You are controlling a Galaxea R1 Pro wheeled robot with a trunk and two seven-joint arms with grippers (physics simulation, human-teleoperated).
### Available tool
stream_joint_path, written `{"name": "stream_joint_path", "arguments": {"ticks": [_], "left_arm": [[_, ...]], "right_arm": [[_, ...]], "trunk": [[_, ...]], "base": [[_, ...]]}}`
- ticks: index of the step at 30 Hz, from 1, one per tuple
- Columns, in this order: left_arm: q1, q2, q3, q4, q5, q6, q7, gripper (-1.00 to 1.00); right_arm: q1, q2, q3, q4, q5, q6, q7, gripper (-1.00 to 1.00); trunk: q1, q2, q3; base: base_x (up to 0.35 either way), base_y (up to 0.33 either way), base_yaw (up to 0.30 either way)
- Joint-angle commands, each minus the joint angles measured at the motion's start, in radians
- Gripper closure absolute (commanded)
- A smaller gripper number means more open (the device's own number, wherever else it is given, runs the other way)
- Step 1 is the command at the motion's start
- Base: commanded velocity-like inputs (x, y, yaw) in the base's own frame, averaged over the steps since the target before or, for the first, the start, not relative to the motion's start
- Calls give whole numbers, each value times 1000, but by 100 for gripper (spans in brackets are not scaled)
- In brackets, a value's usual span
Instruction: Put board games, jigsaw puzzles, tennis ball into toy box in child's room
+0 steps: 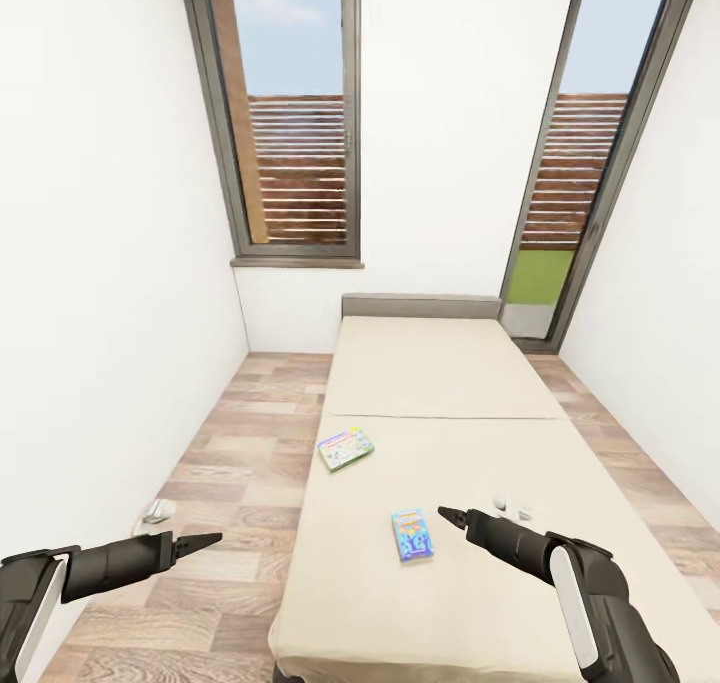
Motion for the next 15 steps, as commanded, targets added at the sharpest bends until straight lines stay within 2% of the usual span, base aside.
{"name": "stream_joint_path", "arguments": {"ticks": [1,9,15], "left_arm": [[-1,0,1,0,0,11,-3,-100],[-1,0,17,-4,-4,11,0,-100],[-1,0,26,-5,-5,8,-1,-100]], "right_arm": [[-1,1,-3,-1,-1,7,3,-100],[-1,3,-2,-1,2,7,3,-100],[-1,4,-1,-1,1,7,3,-100]], "trunk": [[1,-2,-2],[1,-2,4],[1,-2,4]], "base": [[0,0,-66],[20,0,-100],[231,-1,-16]]}}
